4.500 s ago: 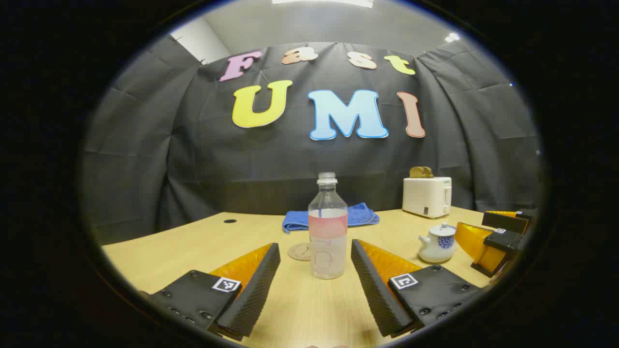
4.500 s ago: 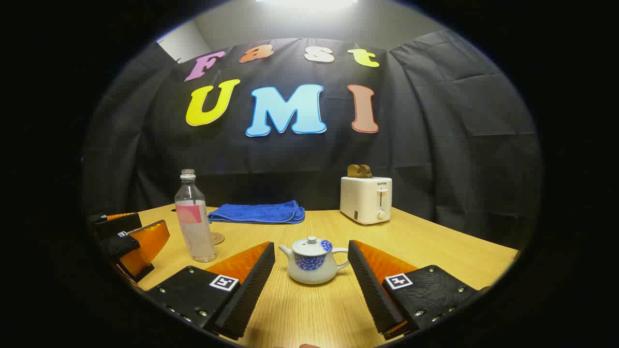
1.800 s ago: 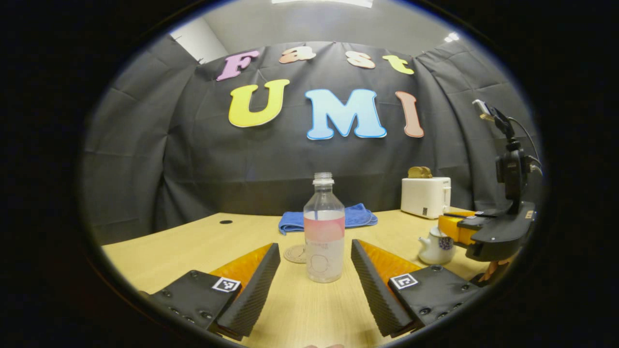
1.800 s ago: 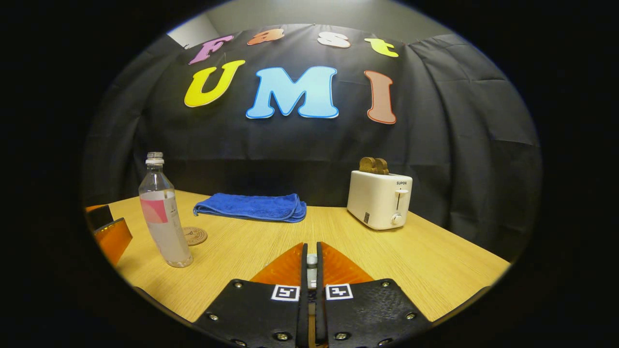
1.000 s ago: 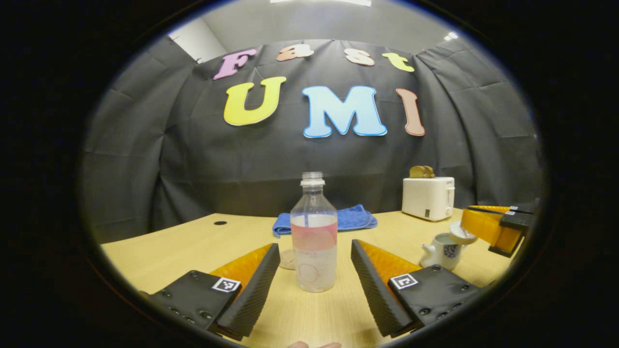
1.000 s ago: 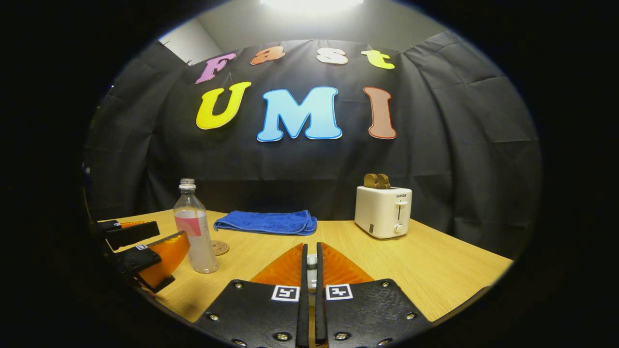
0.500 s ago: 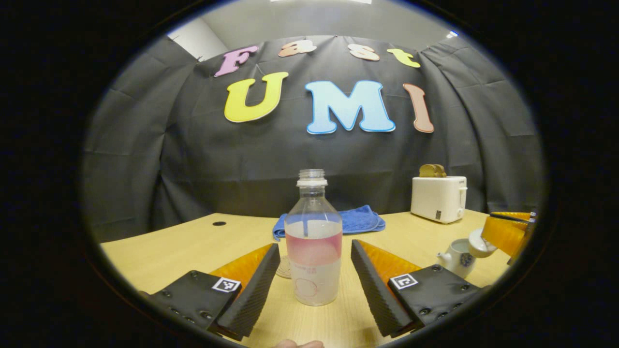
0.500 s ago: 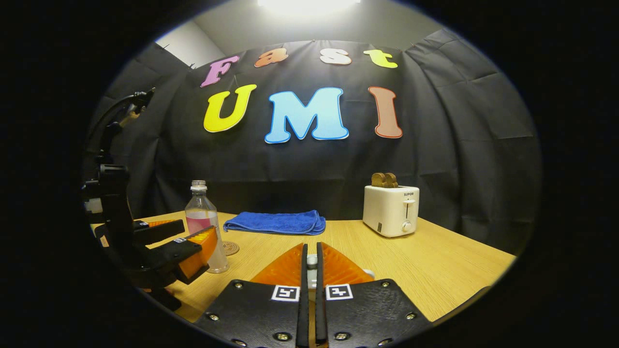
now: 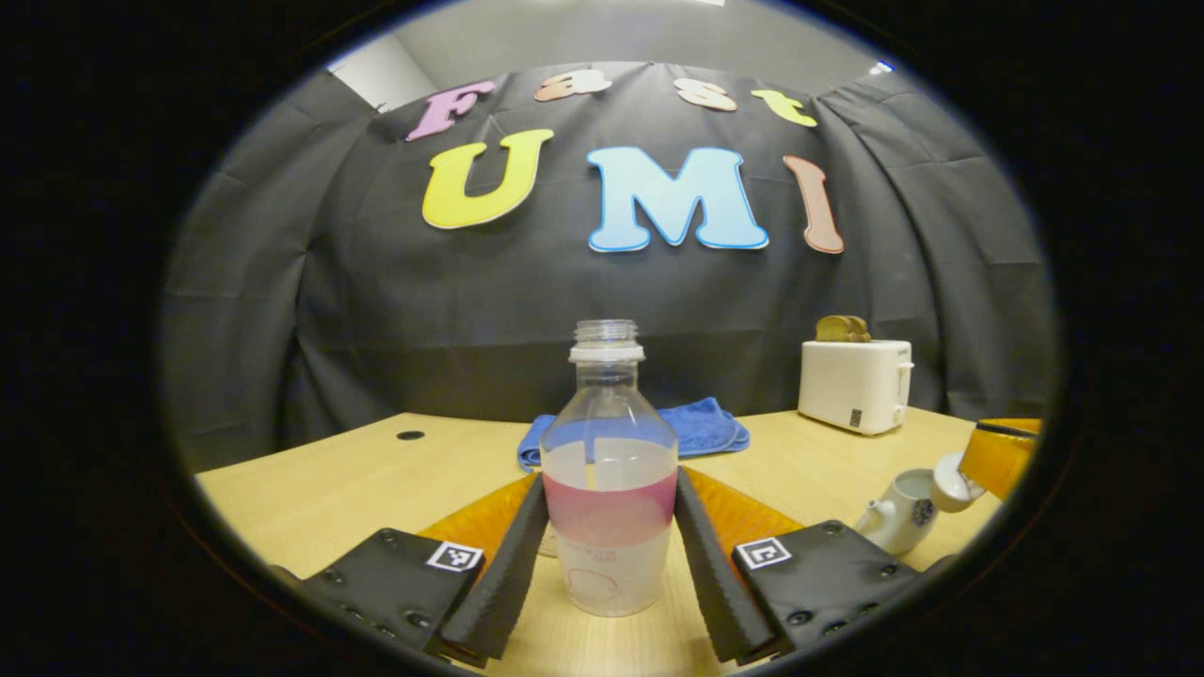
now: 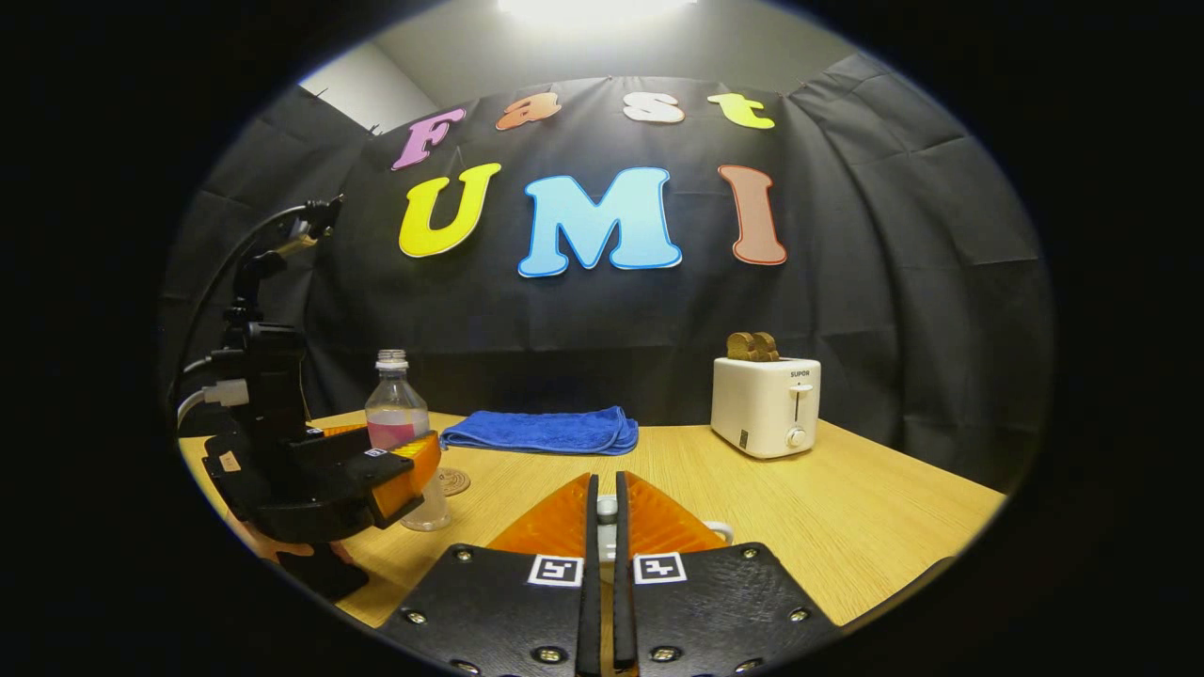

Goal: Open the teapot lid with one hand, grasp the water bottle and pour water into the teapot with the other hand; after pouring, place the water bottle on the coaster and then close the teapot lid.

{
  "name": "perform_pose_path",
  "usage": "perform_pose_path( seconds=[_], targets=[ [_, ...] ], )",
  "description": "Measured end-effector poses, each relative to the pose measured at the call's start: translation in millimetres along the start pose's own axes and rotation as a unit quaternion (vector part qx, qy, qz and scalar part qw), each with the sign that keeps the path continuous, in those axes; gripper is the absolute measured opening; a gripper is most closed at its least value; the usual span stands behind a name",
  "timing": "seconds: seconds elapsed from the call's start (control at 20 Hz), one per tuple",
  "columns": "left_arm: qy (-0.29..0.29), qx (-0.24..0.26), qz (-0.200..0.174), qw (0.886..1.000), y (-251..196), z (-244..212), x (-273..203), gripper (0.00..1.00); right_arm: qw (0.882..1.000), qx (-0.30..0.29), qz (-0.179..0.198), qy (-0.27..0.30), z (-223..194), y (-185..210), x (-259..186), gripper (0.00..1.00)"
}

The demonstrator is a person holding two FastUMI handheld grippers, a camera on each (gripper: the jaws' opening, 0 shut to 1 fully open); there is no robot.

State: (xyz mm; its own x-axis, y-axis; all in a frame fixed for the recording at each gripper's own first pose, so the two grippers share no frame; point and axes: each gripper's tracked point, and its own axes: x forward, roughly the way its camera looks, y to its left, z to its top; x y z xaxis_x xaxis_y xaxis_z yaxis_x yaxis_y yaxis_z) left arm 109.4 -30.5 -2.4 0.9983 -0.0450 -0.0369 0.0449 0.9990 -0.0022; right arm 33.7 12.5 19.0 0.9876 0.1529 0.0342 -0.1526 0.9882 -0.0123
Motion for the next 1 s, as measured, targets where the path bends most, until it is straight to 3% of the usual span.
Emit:
perform_pose_path(
  seconds=[0.4,0.75,1.0],
  targets=[
    [0.000,0.009,-0.010,1.000,0,0,-17,0.85,1.000,0.010,0.007,0.021,-10,-1,-21,0.05],
    [-0.019,0.156,-0.037,0.987,-17,12,-38,0.84,1.000,0.004,0.010,0.029,-17,-7,-67,0.05],
    [-0.037,0.266,-0.074,0.960,-52,24,-41,0.85,0.999,-0.004,0.007,0.038,-22,-18,-79,0.05]
  ],
)
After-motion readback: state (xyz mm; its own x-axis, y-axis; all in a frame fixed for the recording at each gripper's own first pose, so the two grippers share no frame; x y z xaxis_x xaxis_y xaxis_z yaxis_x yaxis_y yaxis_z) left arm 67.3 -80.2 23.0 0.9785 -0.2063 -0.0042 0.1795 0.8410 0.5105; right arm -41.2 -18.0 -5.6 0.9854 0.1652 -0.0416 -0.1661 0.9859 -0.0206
